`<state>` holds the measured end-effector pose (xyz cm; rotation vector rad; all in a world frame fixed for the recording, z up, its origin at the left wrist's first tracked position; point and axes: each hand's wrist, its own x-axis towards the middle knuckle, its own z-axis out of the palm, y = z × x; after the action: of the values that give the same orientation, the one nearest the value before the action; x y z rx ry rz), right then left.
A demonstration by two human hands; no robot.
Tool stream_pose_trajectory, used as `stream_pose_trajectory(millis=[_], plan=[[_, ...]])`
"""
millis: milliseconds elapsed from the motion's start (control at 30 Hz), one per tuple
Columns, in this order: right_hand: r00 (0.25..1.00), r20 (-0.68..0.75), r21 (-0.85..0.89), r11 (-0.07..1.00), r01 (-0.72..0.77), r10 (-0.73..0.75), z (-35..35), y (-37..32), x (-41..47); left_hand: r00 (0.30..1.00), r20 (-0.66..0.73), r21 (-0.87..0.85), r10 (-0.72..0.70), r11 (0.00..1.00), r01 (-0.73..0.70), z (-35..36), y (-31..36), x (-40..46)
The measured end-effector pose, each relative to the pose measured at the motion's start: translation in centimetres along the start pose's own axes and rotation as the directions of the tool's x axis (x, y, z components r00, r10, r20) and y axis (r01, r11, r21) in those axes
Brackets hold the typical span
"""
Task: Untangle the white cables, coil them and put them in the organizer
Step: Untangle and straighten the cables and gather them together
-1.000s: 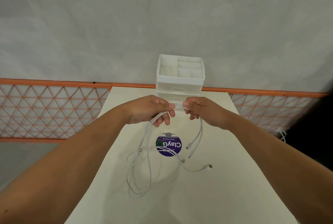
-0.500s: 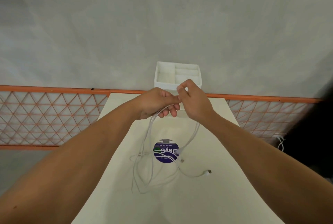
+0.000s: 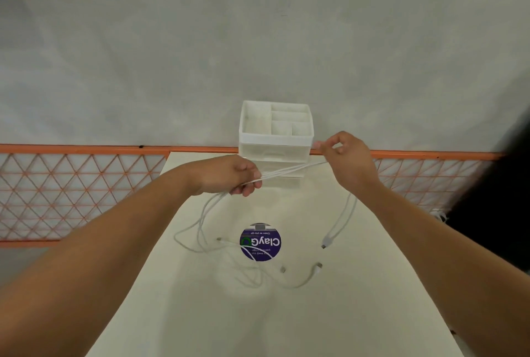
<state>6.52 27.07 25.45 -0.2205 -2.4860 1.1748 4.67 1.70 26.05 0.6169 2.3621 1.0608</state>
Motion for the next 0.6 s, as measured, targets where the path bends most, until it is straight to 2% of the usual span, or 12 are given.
stream_pose_trajectory(millis=[33, 133, 200, 333, 433, 600], plan=[[1.0, -0.003, -0.013, 1.0, 0.017, -0.017, -0.2, 0.2, -0.1, 0.999, -0.033, -0.029, 0.011, 1.0, -0.012, 0.2, 0.0, 0.1], [0.996, 0.047, -0.065, 0.995, 0.079, -0.076, -0.5, 0.3, -0.2, 0.986, -0.156, -0.278, 0.057, 0.955, -0.099, 0.5, 0.7, 0.5], [0.991, 0.092, -0.06, 0.993, 0.097, -0.092, -0.5, 0.5, -0.2, 0.97, -0.227, -0.332, 0.089, 0.929, -0.163, -0.1, 1.6, 0.6], [0.992, 0.111, 0.062, 0.997, 0.053, -0.06, 0.2, 0.7, -0.1, 0.952, -0.254, -0.329, 0.17, 0.911, -0.25, -1.4, 3.9, 0.4], [0.98, 0.195, 0.111, 0.994, 0.018, -0.039, 0.5, 0.1, -0.3, 0.949, -0.247, -0.234, 0.198, 0.938, -0.256, -2.2, 5.3, 0.6], [0.964, 0.215, 0.272, 0.958, 0.091, -0.153, 0.2, -5.3, 0.7, 0.958, -0.198, -0.152, 0.208, 0.959, -0.24, -2.2, 7.6, 1.5]])
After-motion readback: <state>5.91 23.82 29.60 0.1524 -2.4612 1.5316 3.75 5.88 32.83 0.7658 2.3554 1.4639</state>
